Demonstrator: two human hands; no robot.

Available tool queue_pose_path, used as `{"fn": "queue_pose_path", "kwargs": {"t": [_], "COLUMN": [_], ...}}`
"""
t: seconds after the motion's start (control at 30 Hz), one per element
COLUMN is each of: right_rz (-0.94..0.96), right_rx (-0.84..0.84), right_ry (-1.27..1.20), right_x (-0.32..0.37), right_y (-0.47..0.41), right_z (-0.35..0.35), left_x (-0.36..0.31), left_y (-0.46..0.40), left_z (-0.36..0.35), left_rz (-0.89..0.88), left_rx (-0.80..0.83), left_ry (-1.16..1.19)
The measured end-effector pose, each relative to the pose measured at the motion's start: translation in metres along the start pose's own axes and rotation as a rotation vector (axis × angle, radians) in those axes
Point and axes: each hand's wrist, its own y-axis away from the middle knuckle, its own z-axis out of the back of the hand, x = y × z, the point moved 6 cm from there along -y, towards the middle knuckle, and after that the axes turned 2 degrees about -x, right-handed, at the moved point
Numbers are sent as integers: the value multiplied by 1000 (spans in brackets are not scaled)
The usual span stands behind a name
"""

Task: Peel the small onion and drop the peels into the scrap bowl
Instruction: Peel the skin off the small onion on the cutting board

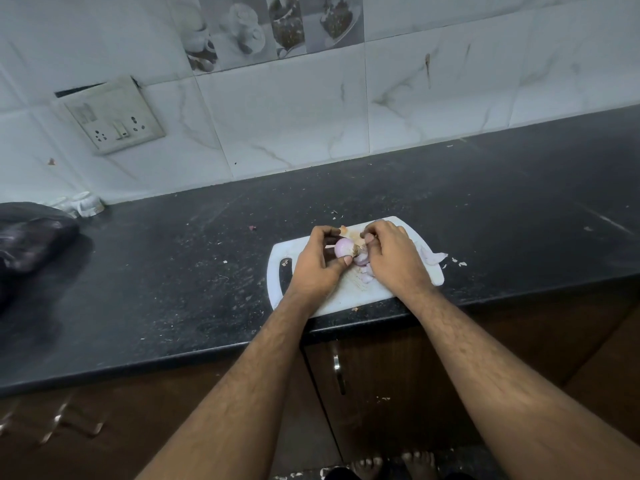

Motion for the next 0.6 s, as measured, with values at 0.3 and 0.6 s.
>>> {"fn": "queue_pose_path", "kwargs": {"t": [0.3, 0.6], "right_rz": [130, 171], "right_rx": [52, 88], "right_ry": [101, 216], "right_x": [12, 19], "right_y": [4, 5], "right_z": [-3, -6], "left_x": [5, 2], "left_y": [1, 2], "left_z": [-2, -2], "left_rz": [42, 43], "left_rx": [42, 50], "left_ry": [51, 24]}}
